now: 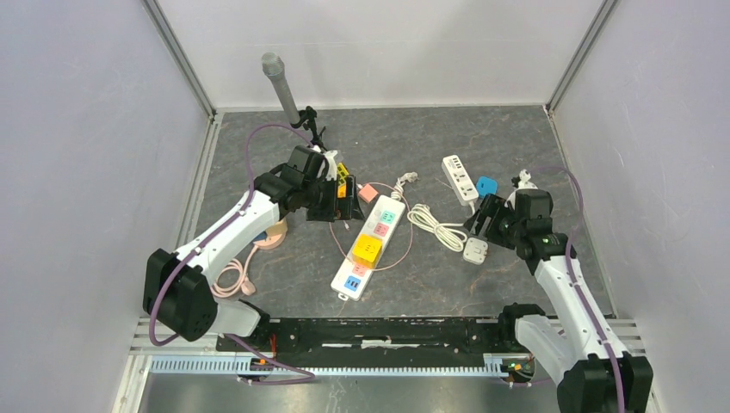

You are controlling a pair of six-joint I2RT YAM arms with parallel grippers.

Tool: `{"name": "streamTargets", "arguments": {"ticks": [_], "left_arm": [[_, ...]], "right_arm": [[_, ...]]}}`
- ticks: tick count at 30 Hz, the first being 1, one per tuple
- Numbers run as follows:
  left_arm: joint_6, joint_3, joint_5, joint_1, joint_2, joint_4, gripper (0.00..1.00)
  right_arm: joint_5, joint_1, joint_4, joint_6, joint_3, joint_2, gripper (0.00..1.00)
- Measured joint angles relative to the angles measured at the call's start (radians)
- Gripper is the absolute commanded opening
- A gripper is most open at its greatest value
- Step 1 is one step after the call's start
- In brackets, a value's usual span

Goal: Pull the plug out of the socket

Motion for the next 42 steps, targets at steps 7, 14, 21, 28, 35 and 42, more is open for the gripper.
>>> {"name": "streamTargets", "arguments": {"ticks": [7, 14, 21, 28, 35, 42], "left_arm": [[0.001, -0.005, 0.005, 0.000, -0.006, 0.000, 0.95], [0.000, -0.057, -0.011, 0.000, -0.019, -0.012, 0.85], [-0.026, -0.120, -0.070, 0.000, -0.048, -0.048, 0.83], [-0.116, -0.189, -0.107, 0.000, -0.043, -0.058, 0.84], [-0.203, -0.230, -0.113, 0.000, 0.006, -0.027, 0.83], [-0.232, -0.230, -0.121, 0.000, 0.042, 0.017, 0.74]], "right_arm": [[-0.147, 0.067, 0.183, 0.011, -0.016, -0.061, 0.81], [-0.161, 0.391, 0.389, -0.011, -0.021, -0.028, 0.85], [-0.103, 0.704, 0.464, -0.168, 0.032, 0.151, 0.86], [0.030, 0.933, 0.472, -0.336, 0.156, 0.347, 0.87], [0.111, 0.959, 0.478, -0.410, 0.171, 0.444, 0.89], [0.112, 0.959, 0.476, -0.451, 0.210, 0.517, 0.89]]}}
